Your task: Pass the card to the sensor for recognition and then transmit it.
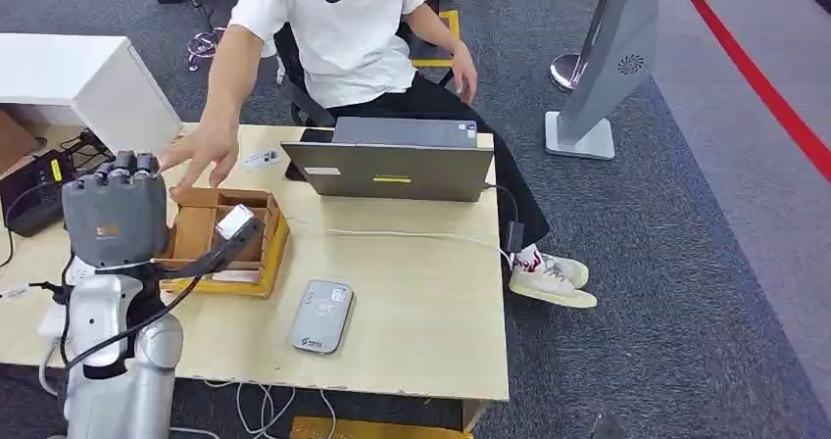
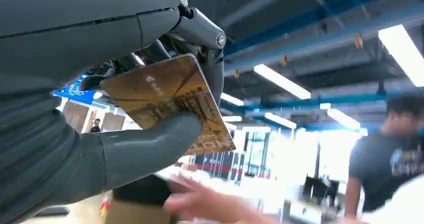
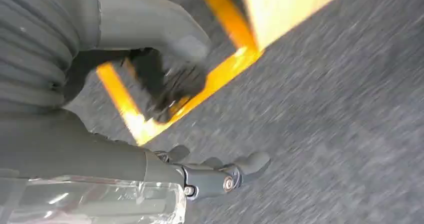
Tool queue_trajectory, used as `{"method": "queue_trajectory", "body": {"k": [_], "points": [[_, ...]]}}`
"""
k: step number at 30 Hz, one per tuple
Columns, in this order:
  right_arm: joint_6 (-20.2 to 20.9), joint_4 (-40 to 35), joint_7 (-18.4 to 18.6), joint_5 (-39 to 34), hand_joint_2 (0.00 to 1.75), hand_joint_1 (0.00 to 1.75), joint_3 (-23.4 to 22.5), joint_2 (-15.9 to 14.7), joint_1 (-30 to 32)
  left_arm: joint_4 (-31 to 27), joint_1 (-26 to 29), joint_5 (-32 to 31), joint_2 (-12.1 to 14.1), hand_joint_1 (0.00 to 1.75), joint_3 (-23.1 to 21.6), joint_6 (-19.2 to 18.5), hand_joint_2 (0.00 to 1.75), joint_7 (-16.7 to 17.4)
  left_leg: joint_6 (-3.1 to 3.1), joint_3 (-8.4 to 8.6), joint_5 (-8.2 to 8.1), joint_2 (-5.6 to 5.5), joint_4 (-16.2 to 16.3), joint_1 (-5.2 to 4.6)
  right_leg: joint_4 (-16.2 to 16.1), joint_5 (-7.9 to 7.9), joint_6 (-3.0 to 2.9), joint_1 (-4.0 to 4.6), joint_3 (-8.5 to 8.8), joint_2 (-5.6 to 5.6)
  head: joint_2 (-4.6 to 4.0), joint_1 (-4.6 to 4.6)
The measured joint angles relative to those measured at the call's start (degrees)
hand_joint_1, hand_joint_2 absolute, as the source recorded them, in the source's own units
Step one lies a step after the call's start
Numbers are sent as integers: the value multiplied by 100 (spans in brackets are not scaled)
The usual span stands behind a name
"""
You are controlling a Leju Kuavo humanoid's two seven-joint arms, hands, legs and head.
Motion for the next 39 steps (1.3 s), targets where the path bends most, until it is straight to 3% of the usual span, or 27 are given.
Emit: {"method": "queue_trajectory", "body": {"k": [5, 6, 7, 8, 9, 10, 23, 26, 29, 33, 34, 35, 36, 39], "points": [[0, -70, -20, -37, 175, 0, 0, 17, -101, -227, -30, 11, 33, 175, 0, 20, 175, 9, 5, -4, 8, -12, 0, 0, 0, 3, 0, 0, 2, -11, 0, 0], [0, -74, -29, -35, 175, 0, 0, 20, -102, -240, -28, 11, 37, 16, 0, 29, 175, 9, 4, -4, 8, -10, 0, 0, 0, 3, 0, 0, 1, -9, 0, 2], [0, -83, -37, -37, 175, 0, 0, 20, -102, -247, -25, 13, 39, 2, 0, 33, 175, 7, 4, -4, 8, -10, 0, 0, 0, 3, 0, 0, 1, -9, 0, 2], [0, -87, -44, -37, 175, 0, 0, 20, -103, -249, -21, 28, 39, 0, 0, 48, 175, 6, 4, -4, 8, -10, 0, 0, 0, 3, -1, 0, 1, -9, 0, 2], [0, -96, -48, -37, 175, 0, 0, 20, -104, -249, -16, 42, 39, 31, 0, 59, 175, 0, 4, -5, 8, -11, 0, 0, 0, 3, -1, 0, 0, -10, 0, 2], [0, -100, -48, -37, 175, 0, 0, 20, -106, -249, -14, 61, 39, 175, 0, 72, 175, -2, 4, -5, 8, -11, 0, 0, 0, 3, -1, 0, 0, -10, 0, 0], [0, -125, -63, -39, 175, 0, 0, 20, -105, -247, 52, 90, 41, 175, 0, 99, 175, -70, 4, -5, 9, -10, 0, 0, 0, 4, 0, 0, -1, -9, 0, 2], [0, -103, 155, -37, 175, 0, -24, 20, -24, -222, 145, 112, 41, 175, 0, -52, 175, -114, 4, -1, 7, -10, 0, -1, -3, 3, -1, -1, -1, -10, 0, 0], [0, -46, 41, 7, 175, 0, -39, 20, 258, 128, 323, 131, 44, 175, 0, 278, 175, -225, 4, -9, 7, -9, -1, -1, -2, 1, -1, 0, -7, -8, 0, 2], [-2, 4, 24, 50, 175, 0, -59, 20, 456, 396, 414, 140, 68, 175, 2, 356, 175, -249, 3, -27, 7, 11, -1, 0, -1, 3, -1, 1, -31, 10, 0, 2], [0, 15, 30, 57, 175, 0, -70, 20, 457, 416, 425, 140, 68, 58, 2, 354, 175, -254, 4, -27, 7, 11, -1, 0, -1, 3, -1, 1, -32, 10, 0, 2], [0, 22, 41, 59, 175, 0, -81, 20, 455, 438, 432, 142, 68, 58, 2, 352, 175, -258, 3, -27, 6, 11, -1, -1, -1, 3, -1, 0, -31, 10, 0, 2], [0, 28, 48, 59, 175, 0, -90, 20, 455, 457, 441, 149, 66, 0, 2, 348, 175, -258, 4, -27, 6, 11, -1, -2, -1, 3, -1, -1, -31, 9, 0, 2], [0, 48, 57, 48, 175, 0, -109, 20, 458, 488, 479, 171, 68, 0, 2, 343, 175, -256, 2, -28, 5, 11, 0, -2, -2, 3, -1, -1, -32, 9, 0, 2]]}}
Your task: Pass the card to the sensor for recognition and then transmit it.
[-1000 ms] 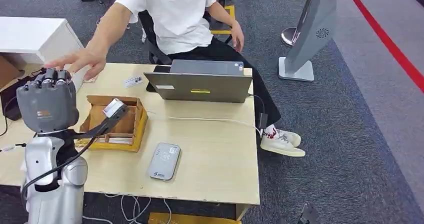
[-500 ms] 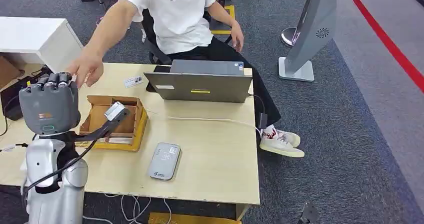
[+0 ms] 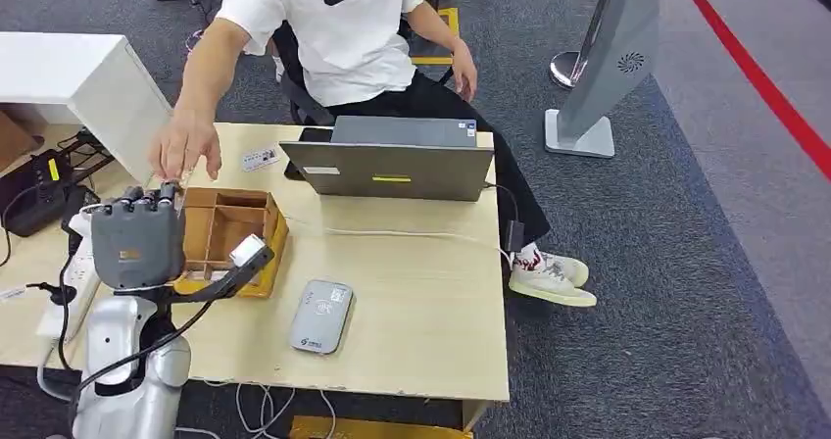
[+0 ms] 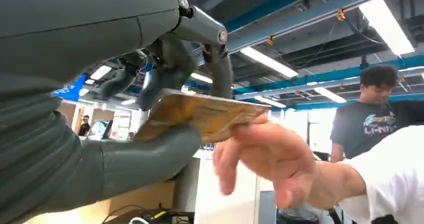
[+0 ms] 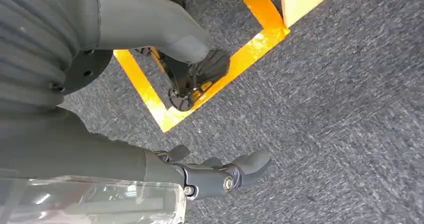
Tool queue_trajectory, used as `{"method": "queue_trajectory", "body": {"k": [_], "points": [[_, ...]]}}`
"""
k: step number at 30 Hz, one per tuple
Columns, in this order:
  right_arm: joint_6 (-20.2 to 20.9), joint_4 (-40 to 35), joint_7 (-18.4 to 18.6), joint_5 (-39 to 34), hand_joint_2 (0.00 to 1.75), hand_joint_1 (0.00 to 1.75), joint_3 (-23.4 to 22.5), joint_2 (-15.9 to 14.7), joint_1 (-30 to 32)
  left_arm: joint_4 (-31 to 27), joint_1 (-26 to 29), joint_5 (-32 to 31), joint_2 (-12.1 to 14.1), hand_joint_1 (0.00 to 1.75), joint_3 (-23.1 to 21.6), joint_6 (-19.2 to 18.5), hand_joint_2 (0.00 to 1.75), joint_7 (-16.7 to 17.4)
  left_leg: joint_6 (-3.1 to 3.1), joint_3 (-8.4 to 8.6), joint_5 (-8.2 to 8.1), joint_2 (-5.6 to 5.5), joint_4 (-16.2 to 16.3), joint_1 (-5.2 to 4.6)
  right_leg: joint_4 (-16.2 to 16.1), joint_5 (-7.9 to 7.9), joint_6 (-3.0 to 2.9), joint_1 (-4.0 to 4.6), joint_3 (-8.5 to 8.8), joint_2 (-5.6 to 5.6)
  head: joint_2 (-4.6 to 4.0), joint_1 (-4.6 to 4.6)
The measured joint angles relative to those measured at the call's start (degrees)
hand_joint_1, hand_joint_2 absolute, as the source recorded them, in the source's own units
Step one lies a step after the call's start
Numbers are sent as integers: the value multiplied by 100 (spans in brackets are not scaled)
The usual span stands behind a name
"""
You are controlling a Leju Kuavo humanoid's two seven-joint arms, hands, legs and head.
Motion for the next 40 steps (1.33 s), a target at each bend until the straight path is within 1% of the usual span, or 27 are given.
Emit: {"method": "queue_trajectory", "body": {"k": [6, 10, 13, 15, 17, 18, 19, 20, 22, 23, 24, 25, 26, 27, 28, 29, 30, 31, 32, 33, 35, 36, 37, 38, 40], "points": [[0, 20, -22, -2, 175, 0, -46, 0, 14, -7, 197, 138, 0, 0, 13, 81, 175, -2, -1, 1, 0, -1, -1, 1, 0, 0, 0, 1, 2, -2, 0, 0], [0, 26, -57, -9, 175, 0, -72, 0, 37, -140, 410, 339, 4, 0, 83, 197, 175, -94, -1, 1, 1, -1, -1, 1, 1, 0, 0, 1, 5, -3, 0, 0], [0, 26, -103, -66, 175, 0, -107, 0, 58, -438, 689, 704, -2, 0, 236, 506, 175, -311, -1, 1, 1, 0, -1, 1, 1, 0, 0, 1, 6, -2, 0, 0], [0, 26, -118, -105, 175, 0, -175, -2, 78, -816, 980, 1080, -35, 0, 405, 770, 175, -534, -1, 0, -1, 0, -2, 1, 0, 0, 0, 1, 5, -1, 0, 0], [0, 26, -151, -118, 175, 0, -234, -2, 104, -1295, 1331, 1831, -160, 0, 720, 1056, 175, -877, -1, 0, -6, 2, -2, 1, 0, -3, -1, 1, 4, 0, 0, -2], [0, 24, -164, -127, 175, 0, -267, -2, 125, -1522, 1507, 2257, -239, 0, 934, 1115, 175, -1096, -4, 1, -11, 3, -3, 1, 0, -6, 3, 1, 4, 0, 0, -2], [0, 24, -175, -164, 175, 0, -317, 0, 146, -1747, 1679, 2765, -365, 0, 1197, 1088, 175, -1328, -1, 1, -13, 1, -3, 1, 0, -10, 2, 1, 5, -1, 0, -2], [0, 22, -181, -201, 175, 0, -365, 0, 166, -1926, 1833, 3329, -502, 0, 1541, 1005, 175, -1520, 0, 0, -14, 1, -4, 1, 0, -13, 6, 1, 6, -3, 0, -2], [0, 7, -181, -205, 175, 0, -489, 0, 219, -2170, 2070, 4562, -825, 0, 2340, 561, 175, -1927, 2, 0, -15, 0, -6, 1, 0, -16, 10, 1, 8, -4, 0, -2], [0, -11, -173, -203, 175, 175, -542, 0, 247, -2214, 2148, 5031, -985, 175, 2756, 305, 175, -1976, 2, 0, -16, -1, -6, 1, 0, -18, 12, 1, 9, -6, 0, -2], [0, -31, -173, -177, 175, 175, -606, 0, 264, -2212, 2196, 5497, -1076, 175, 3173, 34, 175, -1945, 2, 2, -16, 0, -7, 1, 0, -19, 12, 1, 8, -5, 0, 0], [0, -46, -208, -151, 175, 175, -660, 0, 270, -2149, 2220, 6170, -1173, 175, 3645, -295, 175, -1769, 2, 2, -16, 1, -7, 1, -1, -19, 12, 1, 7, -4, 0, -2], [-2, -83, -331, -94, 175, 175, -697, 0, 273, -1975, 2193, 7031, -1254, 175, 4060, -838, 175, -1416, 2, 3, -16, 2, -8, -1, -1, -18, 12, -1, 6, -4, 0, 4], [-2, -146, -489, -24, 175, 175, -728, 0, 249, -1697, 2131, 8056, -1313, 175, 4451, -1312, 175, -1120, 3, 4, -16, 2, -9, -3, -1, -18, 13, -3, 7, -4, 0, -4], [-2, -199, -520, 35, 175, 175, -749, 0, 175, -1266, 2032, 9088, -1364, 175, 4887, -1731, 175, -779, 3, 5, -15, 2, -10, -3, -1, -17, 13, -3, 9, -4, 0, -11], [-2, -234, -477, 70, 175, 175, -767, -2, 78, -781, 1941, 9747, -1412, 175, 5257, -2006, 175, -636, 2, 8, -14, 3, -11, -3, -1, -16, 13, -3, 10, -2, 0, -7], [-2, -260, -402, 99, 175, 175, -785, -2, -6, -315, 1884, 10088, -1419, 175, 5540, -2114, 175, -638, 2, 18, -14, 10, -10, -1, -1, -15, 13, -2, 1, 5, 0, -2], [0, -262, -277, 136, 175, 175, -804, 0, -49, 122, 1803, 10124, -1427, 175, 5815, -1986, 175, -629, 3, 27, -15, 11, -10, -3, -4, -15, 12, -3, 8, 6, 0, -2], [15, -262, -218, 196, 175, 175, -820, -2, -57, 592, 1702, 9853, -1462, 175, 6122, -1622, 175, -519, 3, 31, -16, 6, -10, -6, -5, -16, 14, -7, 20, 1, 0, -2], [80, -258, -236, 282, 175, 175, -822, -2, -27, 1034, 1621, 9624, -1495, 175, 6433, -1250, 175, -427, 4, 34, -16, -2, -8, -7, -5, -17, 16, -8, 28, -10, 0, 2], [236, -216, -304, 418, 175, 175, -822, -4, 32, 1838, 1524, 9326, -1517, 175, 6903, -628, 175, -429, 8, 32, -18, -9, -5, -13, -8, -17, 16, -12, 28, -13, 0, 4], [258, -180, -312, 457, 175, 175, -822, -7, 66, 2284, 1458, 9165, -1506, 175, 7068, -310, 175, -448, 8, 27, -18, -14, -5, -16, -8, -17, 17, -15, 34, -18, 0, 0], [258, -157, -313, 481, 175, 0, -822, -7, 81, 2664, 1397, 9050, -1471, 47, 7172, -78, 175, -444, 8, 23, -18, -16, -5, -17, -8, -17, 17, -15, 34, -20, 0, 2], [258, -136, -287, 509, 175, 0, -822, -7, 81, 3110, 1330, 8989, -1424, 0, 7260, 104, 175, -381, 9, 22, -19, -16, -5, -18, -8, -17, 17, -16, 32, -19, 0, 4], [258, -103, -219, 551, 175, 0, -822, -11, 80, 3952, 1193, 8966, -1291, 0, 7390, 149, 175, -265, 10, 25, -19, -16, -5, -17, -8, -17, 17, -15, 33, -19, 0, 4]]}}
